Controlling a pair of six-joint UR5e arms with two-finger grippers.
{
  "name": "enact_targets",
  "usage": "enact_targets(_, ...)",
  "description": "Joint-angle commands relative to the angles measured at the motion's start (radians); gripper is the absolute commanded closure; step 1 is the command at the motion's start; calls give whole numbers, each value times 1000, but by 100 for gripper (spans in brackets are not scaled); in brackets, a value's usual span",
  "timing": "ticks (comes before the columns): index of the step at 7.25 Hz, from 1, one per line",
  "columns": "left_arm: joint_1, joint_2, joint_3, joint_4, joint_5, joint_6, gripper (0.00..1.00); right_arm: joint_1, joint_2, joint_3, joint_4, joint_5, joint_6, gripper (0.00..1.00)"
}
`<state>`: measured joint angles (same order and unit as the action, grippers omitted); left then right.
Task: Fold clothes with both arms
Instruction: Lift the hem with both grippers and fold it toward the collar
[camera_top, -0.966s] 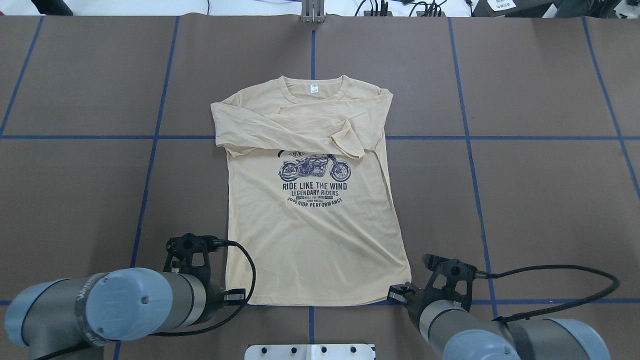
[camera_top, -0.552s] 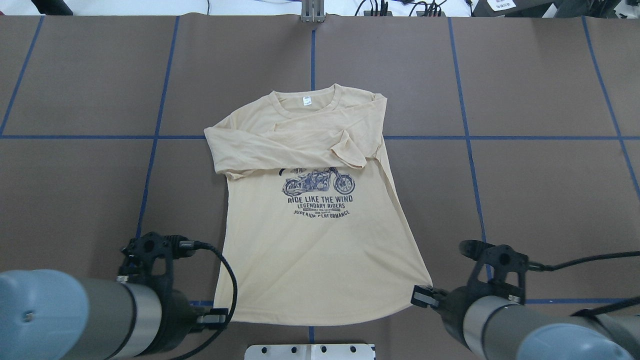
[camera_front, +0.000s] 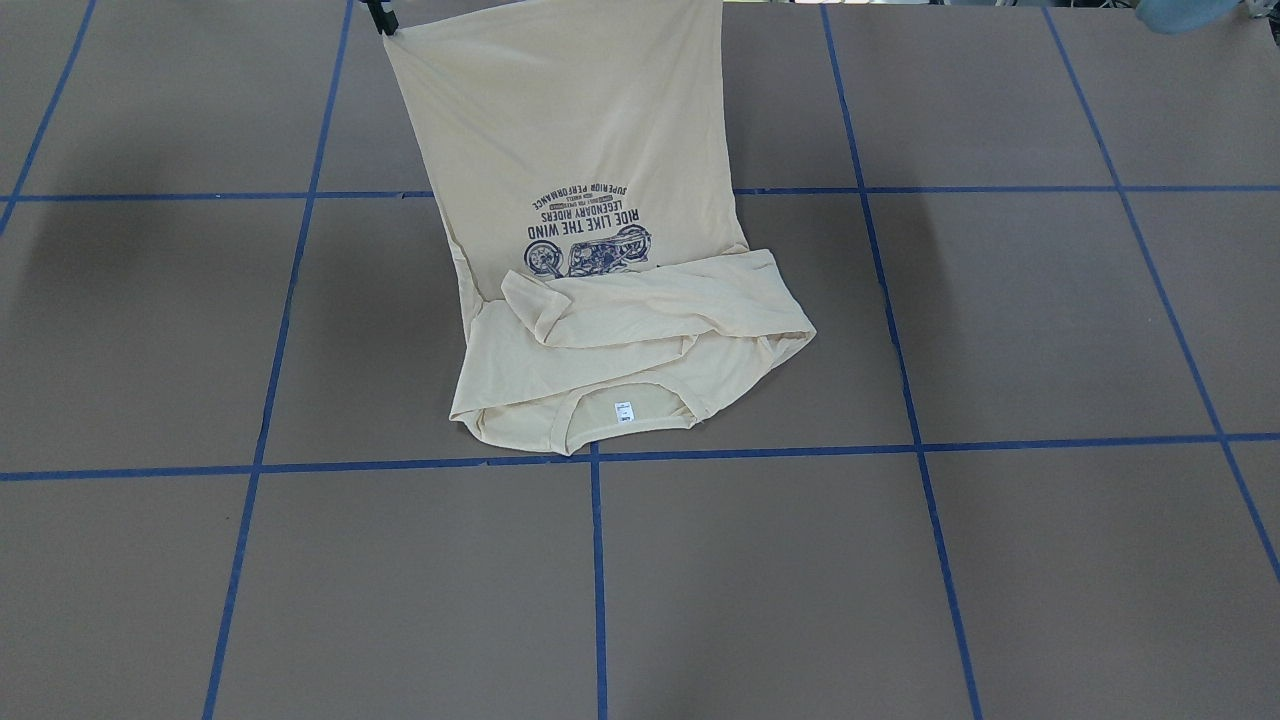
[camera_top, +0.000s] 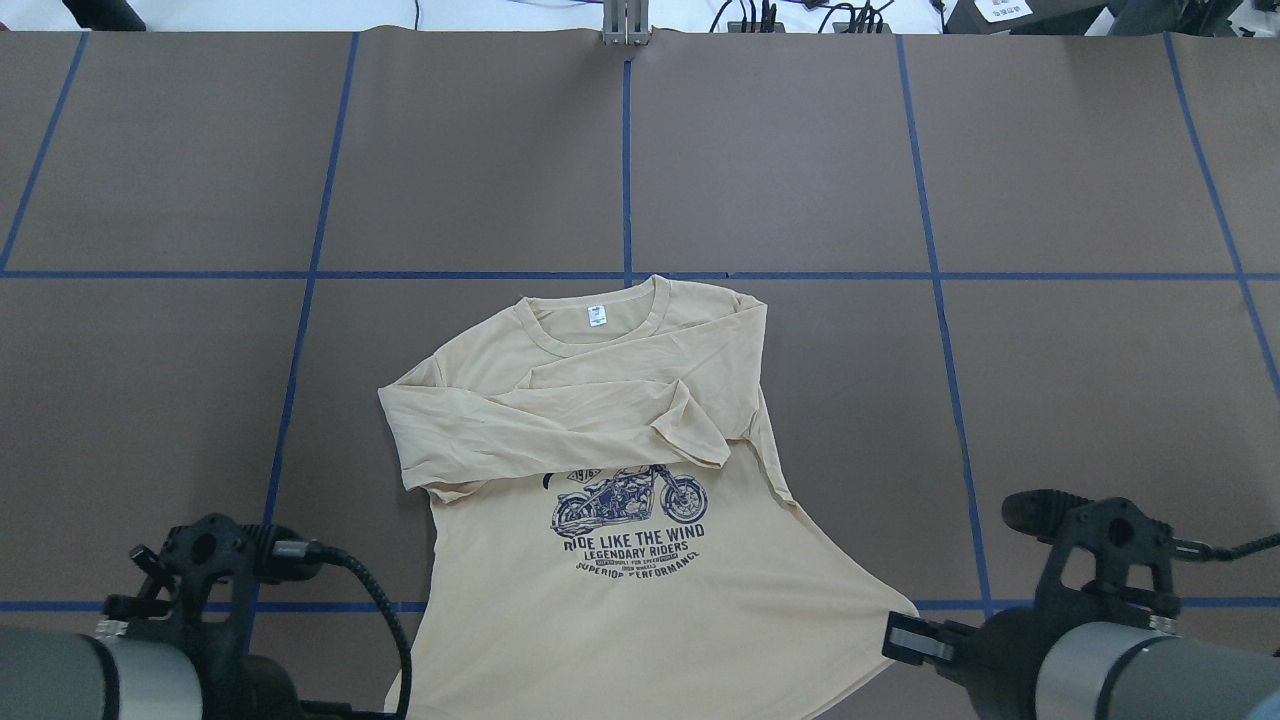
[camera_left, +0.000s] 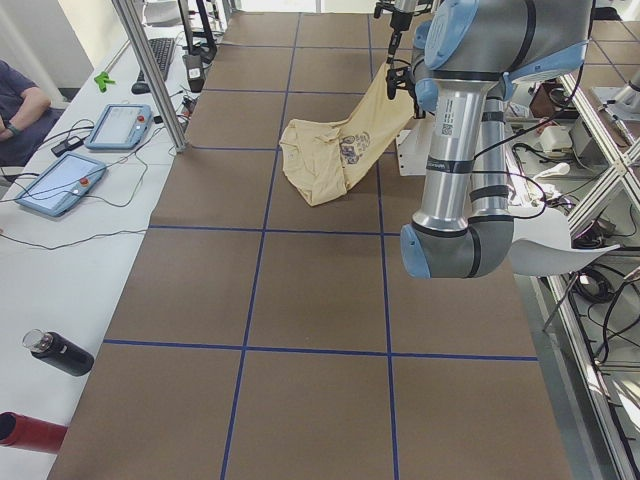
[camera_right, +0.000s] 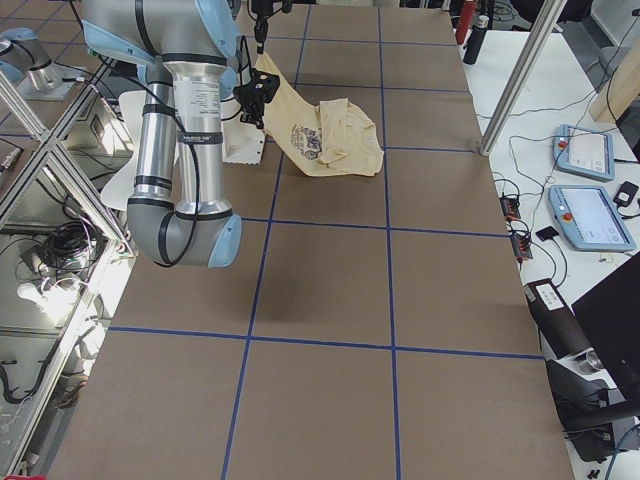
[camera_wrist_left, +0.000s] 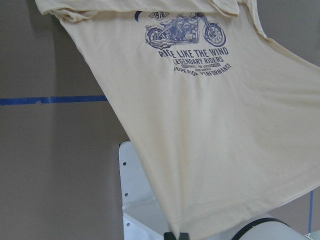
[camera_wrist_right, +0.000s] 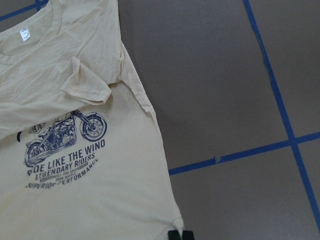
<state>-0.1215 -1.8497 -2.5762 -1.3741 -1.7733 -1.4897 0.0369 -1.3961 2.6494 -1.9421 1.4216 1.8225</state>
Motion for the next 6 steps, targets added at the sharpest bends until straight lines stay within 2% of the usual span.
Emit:
enact_targets(1, -154, -52, 185, -3, 6, 130, 100, 160, 215, -282, 9, 0, -50, 100)
enact_targets(2, -253, -60, 238, -5, 9, 191, 100, 254, 271, -349, 52, 3, -154, 100)
enact_targets(4, -392, -83, 260, -3, 11, 235, 100, 441, 285, -362, 86, 106, -199, 100)
enact_targets(5, -412, -103, 307, -5, 17, 235, 100, 464, 307, -434, 112, 103, -245, 100)
enact_targets(6, -412, -143, 403, -11, 72, 235, 100, 484, 325, -559, 237, 102, -252, 100)
